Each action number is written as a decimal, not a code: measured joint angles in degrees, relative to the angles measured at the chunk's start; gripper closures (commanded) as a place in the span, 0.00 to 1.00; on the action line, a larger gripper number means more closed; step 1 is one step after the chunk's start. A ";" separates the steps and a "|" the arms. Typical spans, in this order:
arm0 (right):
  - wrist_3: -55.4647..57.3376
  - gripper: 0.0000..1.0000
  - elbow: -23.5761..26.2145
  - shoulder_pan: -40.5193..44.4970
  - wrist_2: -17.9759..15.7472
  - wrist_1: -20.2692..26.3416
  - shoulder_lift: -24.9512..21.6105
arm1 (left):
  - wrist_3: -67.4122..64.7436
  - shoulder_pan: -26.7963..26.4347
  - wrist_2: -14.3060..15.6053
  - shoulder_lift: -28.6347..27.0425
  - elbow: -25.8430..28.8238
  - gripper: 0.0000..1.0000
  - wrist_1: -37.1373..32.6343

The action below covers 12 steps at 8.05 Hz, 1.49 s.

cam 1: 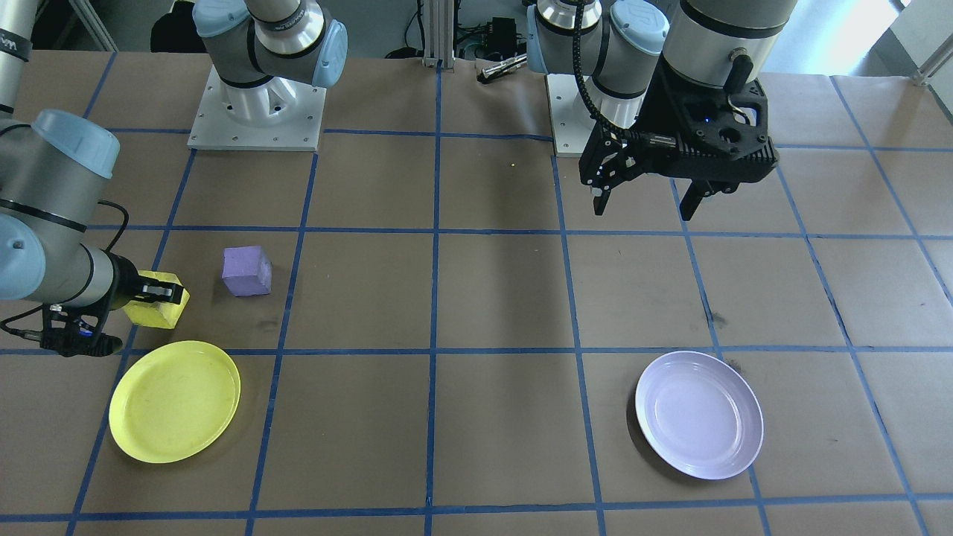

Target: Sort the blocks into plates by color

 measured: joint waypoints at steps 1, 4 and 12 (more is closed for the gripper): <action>-0.60 1.00 -1.55 0.40 0.86 -0.21 -0.55 | -0.03 0.00 0.04 0.02 -0.08 0.00 0.02; -3.14 1.00 -10.41 1.83 4.75 -0.69 4.12 | -0.15 0.00 -0.05 -0.19 -0.18 0.00 0.26; -10.60 0.00 -13.78 4.62 5.83 -2.19 9.98 | -0.05 0.06 -0.10 0.79 -0.11 0.00 0.27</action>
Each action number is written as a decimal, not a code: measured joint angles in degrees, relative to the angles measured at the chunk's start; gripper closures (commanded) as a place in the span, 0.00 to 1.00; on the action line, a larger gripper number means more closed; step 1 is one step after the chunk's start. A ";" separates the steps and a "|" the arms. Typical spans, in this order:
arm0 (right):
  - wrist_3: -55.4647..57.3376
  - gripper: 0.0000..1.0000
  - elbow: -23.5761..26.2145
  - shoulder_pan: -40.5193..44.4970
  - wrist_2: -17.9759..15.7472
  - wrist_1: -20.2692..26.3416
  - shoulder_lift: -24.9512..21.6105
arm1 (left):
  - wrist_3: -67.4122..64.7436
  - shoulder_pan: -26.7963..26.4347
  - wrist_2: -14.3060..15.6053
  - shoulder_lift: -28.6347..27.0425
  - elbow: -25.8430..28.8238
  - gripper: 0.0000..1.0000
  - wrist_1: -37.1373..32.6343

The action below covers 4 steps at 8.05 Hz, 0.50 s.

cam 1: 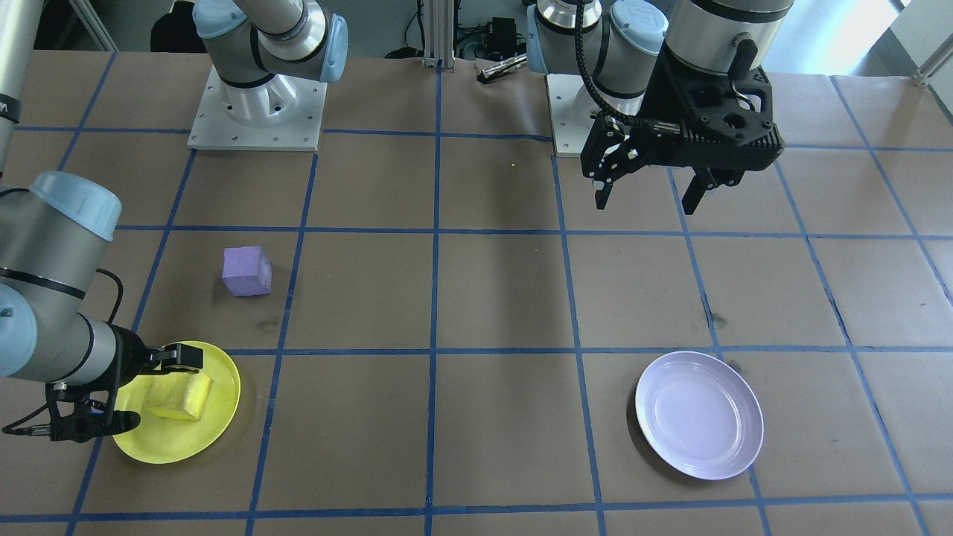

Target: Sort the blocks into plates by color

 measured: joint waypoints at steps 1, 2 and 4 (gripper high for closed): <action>-0.23 0.00 0.22 0.03 0.28 2.99 -1.85 | 0.00 0.01 -0.04 -0.15 0.06 0.00 -0.01; -0.51 0.00 0.67 0.16 0.56 6.65 -3.75 | -0.02 0.02 -0.06 -0.13 0.09 0.00 -0.05; -0.46 0.00 5.55 1.09 0.93 12.11 -6.80 | -0.38 0.00 -0.05 -0.29 0.12 0.00 -0.09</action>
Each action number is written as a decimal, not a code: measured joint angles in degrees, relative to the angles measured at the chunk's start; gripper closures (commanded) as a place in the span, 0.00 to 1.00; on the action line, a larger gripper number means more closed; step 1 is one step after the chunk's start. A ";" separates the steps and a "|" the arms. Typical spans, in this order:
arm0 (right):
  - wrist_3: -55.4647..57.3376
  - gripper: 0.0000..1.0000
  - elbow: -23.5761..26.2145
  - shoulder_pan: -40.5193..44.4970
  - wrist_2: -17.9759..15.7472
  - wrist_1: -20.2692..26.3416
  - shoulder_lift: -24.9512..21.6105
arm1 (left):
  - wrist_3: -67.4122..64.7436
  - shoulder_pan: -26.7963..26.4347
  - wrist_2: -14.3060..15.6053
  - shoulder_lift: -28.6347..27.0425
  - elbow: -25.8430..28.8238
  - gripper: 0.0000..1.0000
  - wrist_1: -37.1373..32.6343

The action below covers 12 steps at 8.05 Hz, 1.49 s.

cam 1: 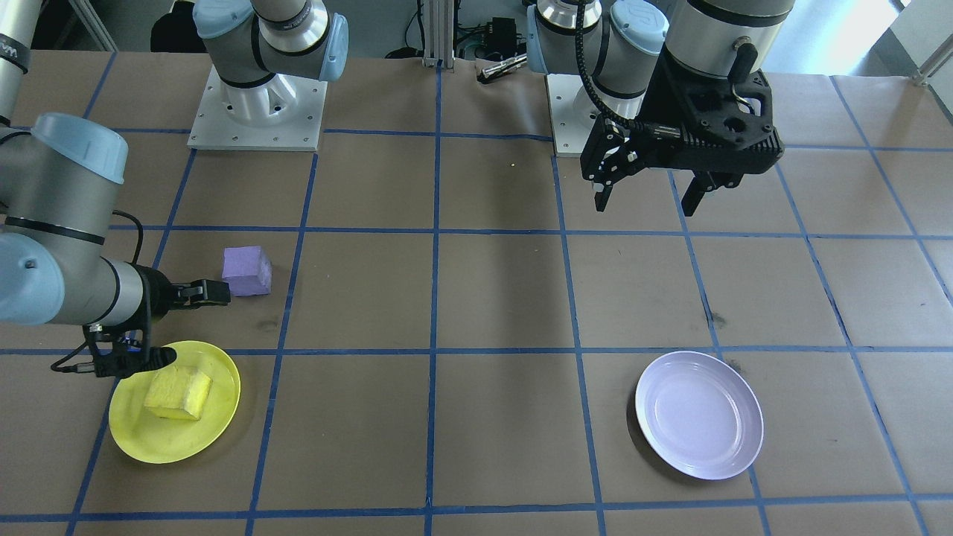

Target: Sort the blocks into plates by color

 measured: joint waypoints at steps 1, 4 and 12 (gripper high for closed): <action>-0.07 0.00 2.91 0.36 0.13 0.60 -0.67 | -0.08 -0.03 -0.02 -0.40 -0.02 0.00 0.03; -0.29 0.00 7.38 0.65 0.21 1.49 -0.71 | -0.16 -0.06 0.04 0.00 0.13 0.00 0.03; 3.93 1.00 11.85 0.64 1.63 -1.71 0.70 | 0.08 -0.04 0.03 0.75 0.02 0.00 -0.01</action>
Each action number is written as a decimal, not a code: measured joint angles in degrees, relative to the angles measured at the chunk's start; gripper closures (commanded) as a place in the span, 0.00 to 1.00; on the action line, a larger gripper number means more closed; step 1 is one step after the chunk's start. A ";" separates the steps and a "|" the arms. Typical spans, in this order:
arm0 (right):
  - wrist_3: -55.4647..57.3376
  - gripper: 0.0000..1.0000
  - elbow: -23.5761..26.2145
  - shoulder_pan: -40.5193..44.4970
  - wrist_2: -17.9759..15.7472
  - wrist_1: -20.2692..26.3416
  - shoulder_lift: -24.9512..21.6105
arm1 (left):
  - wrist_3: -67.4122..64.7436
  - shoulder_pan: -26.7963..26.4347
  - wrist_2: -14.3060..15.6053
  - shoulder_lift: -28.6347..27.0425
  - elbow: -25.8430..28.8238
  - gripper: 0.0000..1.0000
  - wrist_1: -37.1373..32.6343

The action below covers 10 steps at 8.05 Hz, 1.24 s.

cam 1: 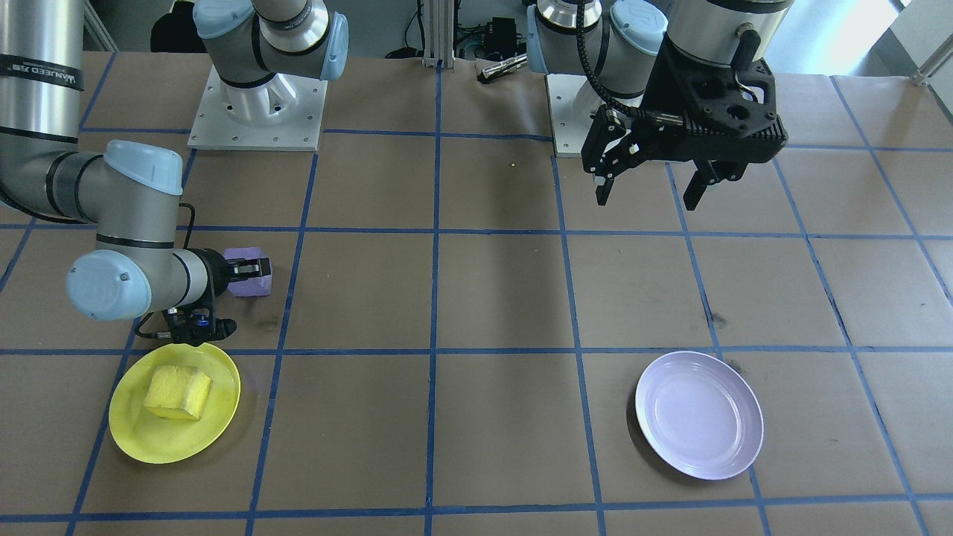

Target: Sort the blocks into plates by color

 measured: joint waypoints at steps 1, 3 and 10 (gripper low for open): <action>1.34 1.00 -0.42 -0.04 0.60 -1.10 -0.47 | -0.01 -0.02 -0.02 -0.05 -0.06 0.00 0.00; 5.33 1.00 -0.88 0.23 2.95 -2.60 -3.71 | 0.03 -0.02 -0.07 -0.29 -0.15 0.00 0.00; 29.25 0.97 -8.78 20.54 17.25 -6.56 -4.11 | 0.04 0.01 -0.11 -0.77 -0.19 0.00 0.00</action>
